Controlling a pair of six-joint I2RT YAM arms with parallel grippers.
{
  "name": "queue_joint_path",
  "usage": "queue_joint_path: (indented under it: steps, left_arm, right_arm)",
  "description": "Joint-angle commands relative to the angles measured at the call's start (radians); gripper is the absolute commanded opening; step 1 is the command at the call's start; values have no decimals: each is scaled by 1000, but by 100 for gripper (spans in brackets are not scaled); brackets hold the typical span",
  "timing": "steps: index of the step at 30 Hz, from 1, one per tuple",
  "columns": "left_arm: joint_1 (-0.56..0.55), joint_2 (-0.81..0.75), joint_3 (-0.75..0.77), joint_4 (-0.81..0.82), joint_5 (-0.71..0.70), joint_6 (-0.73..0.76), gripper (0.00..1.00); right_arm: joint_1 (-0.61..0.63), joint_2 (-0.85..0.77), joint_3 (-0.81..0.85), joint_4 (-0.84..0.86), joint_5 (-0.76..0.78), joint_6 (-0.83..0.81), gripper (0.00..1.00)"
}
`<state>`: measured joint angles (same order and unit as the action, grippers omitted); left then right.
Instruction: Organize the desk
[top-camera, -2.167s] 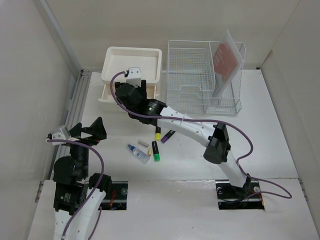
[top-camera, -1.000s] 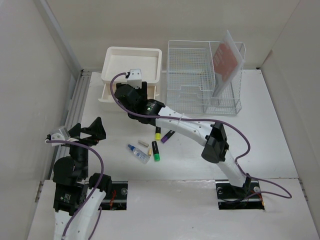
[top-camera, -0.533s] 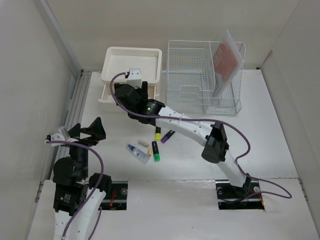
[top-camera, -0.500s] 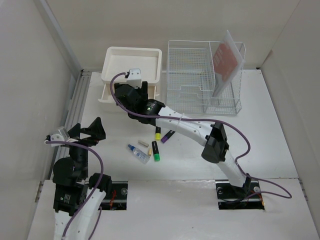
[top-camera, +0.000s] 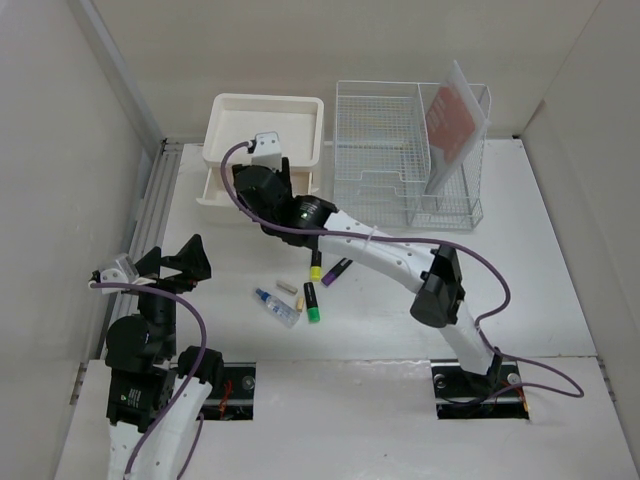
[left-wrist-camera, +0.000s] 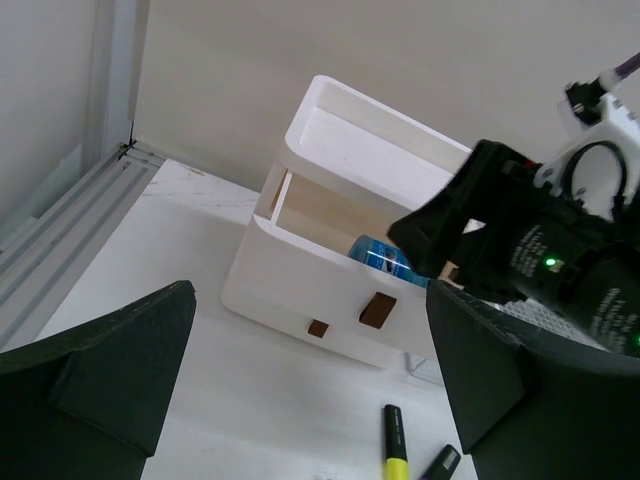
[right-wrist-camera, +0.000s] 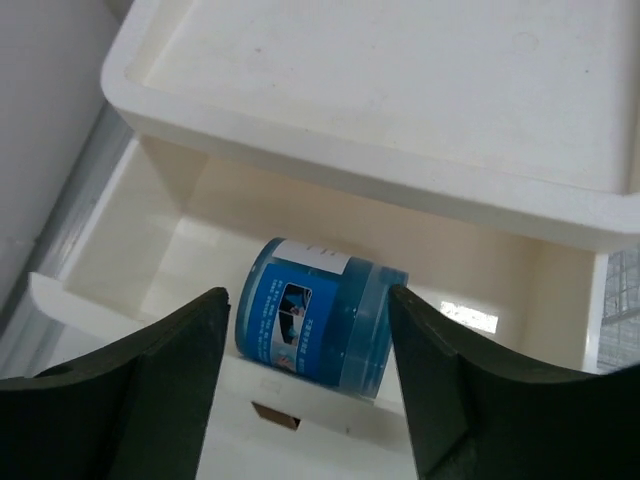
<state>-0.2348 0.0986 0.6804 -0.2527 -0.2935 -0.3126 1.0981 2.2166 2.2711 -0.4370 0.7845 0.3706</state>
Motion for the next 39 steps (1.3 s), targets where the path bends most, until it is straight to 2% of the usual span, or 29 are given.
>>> queue_joint_path:
  steps: [1, 2, 3, 4, 5, 7, 10, 11, 15, 18, 24, 28, 39]
  left_arm:
    - [-6, -11, 1, 23, -10, -3, 100]
    - [-6, -11, 1, 23, -10, -3, 100]
    - [-6, -20, 1, 23, -10, -3, 100]
    - [-6, -20, 1, 23, -10, -3, 100]
    - [-6, -20, 1, 23, -10, -3, 100]
    - [-6, -20, 1, 23, -10, -3, 100]
    - [-6, -20, 1, 23, -10, -3, 100]
    - [-6, -20, 1, 23, -10, -3, 100]
    - [-6, -30, 1, 23, -10, -3, 100]
    - [-6, -39, 1, 23, -10, -3, 100]
    - [-6, -39, 1, 23, -10, -3, 100]
    - [-6, -39, 1, 23, -10, -3, 100]
    - [-6, -39, 1, 23, -10, -3, 100]
  right_arm:
    - [-3, -159, -22, 99, -62, -82, 68]
    - [-3, -179, -45, 118, -89, -113, 59]
    - [-3, -223, -101, 153, -111, -163, 39]
    - [-3, -247, -135, 171, -175, -189, 26]
    - [-3, -268, -165, 185, -227, -226, 15]
    - [-3, -308, -211, 176, -354, -348, 0]
    - [-50, -343, -264, 137, -731, -477, 0]
    - [-64, -354, -265, 120, -954, -513, 0]
    - [-104, -341, -277, -11, -1366, -741, 0]
    - [-104, -313, -266, -126, -1393, -880, 0]
    - [-104, -291, -328, -138, -1245, -958, 0]
    - [-104, -241, -326, -138, -1180, -949, 0]
    - [-104, -192, -395, 104, -759, -829, 0]
